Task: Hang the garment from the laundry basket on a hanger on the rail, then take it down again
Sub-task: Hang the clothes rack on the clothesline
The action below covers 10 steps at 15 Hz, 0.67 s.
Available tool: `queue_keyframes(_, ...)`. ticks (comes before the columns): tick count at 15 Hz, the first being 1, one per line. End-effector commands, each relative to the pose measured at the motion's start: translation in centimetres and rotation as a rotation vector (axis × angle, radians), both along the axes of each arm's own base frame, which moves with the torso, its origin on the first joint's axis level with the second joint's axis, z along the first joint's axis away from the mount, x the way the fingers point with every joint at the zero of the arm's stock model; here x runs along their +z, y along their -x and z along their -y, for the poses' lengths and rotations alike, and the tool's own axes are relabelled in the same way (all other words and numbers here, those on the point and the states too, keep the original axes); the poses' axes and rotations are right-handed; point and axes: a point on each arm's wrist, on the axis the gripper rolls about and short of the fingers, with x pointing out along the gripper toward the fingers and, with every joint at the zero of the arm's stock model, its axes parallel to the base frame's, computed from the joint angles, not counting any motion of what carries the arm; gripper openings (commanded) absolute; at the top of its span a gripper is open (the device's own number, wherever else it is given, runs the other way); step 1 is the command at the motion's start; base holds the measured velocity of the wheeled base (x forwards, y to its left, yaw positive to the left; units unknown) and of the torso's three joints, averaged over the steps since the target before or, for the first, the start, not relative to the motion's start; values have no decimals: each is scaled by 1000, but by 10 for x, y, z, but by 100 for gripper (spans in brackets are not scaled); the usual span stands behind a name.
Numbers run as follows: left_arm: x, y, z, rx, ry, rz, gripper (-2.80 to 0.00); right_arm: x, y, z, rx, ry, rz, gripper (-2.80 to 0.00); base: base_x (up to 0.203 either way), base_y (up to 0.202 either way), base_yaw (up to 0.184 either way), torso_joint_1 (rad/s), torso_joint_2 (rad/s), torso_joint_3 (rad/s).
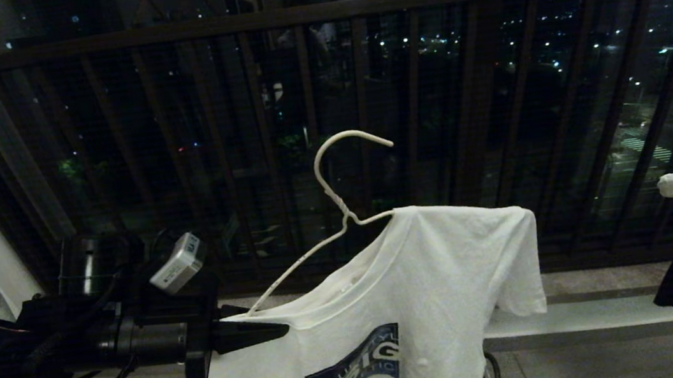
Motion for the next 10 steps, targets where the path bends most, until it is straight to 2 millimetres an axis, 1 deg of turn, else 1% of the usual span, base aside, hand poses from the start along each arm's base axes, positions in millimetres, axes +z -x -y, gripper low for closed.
queue_keyframes(1,6,5,-1,-11,9,25,-280,2,4,0,4,-1,17,-280,0,0,0,151,-455,-323)
queue_keyframes(2,7,6,-1,-12,10,27,-280,4,7,0,4,-1,29,-280,0,0,0,140,-464,-322)
queue_keyframes(6,11,9,-1,-12,13,43,-280,5,9,1,-22,6,38,-280,0,0,0,155,-471,-312)
queue_keyframes(10,25,19,1,-18,21,82,-280,6,7,2,-62,19,43,-280,0,0,0,178,-483,-305)
